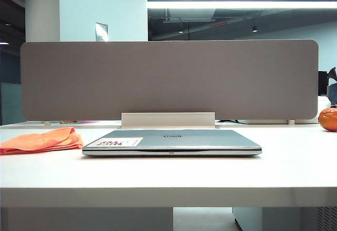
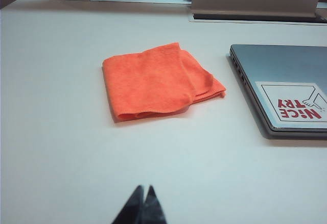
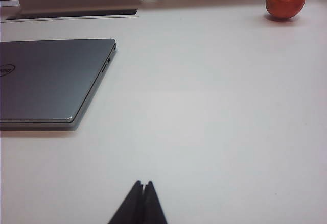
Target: Pick up the orange rag and put it over the laptop.
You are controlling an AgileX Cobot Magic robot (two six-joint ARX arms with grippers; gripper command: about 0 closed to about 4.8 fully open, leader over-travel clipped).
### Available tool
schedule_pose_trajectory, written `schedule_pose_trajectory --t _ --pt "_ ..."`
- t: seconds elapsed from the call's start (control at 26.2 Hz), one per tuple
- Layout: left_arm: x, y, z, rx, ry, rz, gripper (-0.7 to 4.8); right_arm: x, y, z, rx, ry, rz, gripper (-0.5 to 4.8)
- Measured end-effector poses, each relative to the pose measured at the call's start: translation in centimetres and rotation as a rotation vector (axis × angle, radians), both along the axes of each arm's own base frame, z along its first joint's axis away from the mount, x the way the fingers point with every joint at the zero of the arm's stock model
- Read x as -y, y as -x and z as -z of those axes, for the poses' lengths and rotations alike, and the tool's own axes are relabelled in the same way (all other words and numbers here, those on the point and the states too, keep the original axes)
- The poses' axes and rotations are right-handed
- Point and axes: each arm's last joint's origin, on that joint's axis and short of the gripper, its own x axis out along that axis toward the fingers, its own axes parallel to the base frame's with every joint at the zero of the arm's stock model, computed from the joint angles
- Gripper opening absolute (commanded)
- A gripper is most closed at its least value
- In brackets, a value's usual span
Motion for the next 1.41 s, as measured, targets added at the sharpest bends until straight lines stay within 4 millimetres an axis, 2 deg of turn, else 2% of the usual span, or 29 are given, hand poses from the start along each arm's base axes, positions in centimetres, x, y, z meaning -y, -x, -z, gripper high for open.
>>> schedule_pose_trajectory --t 1.26,1.41 --pt "0.00 0.01 -0.03 0.000 0.000 0.000 -0.06 0.00 0.00 0.00 0.000 0.000 0.000 -0.05" --pt "0.00 0.15 -0.63 0.003 0.016 -0.003 -0.06 0.00 0.00 0.00 0.000 0.000 -0.001 -0.05"
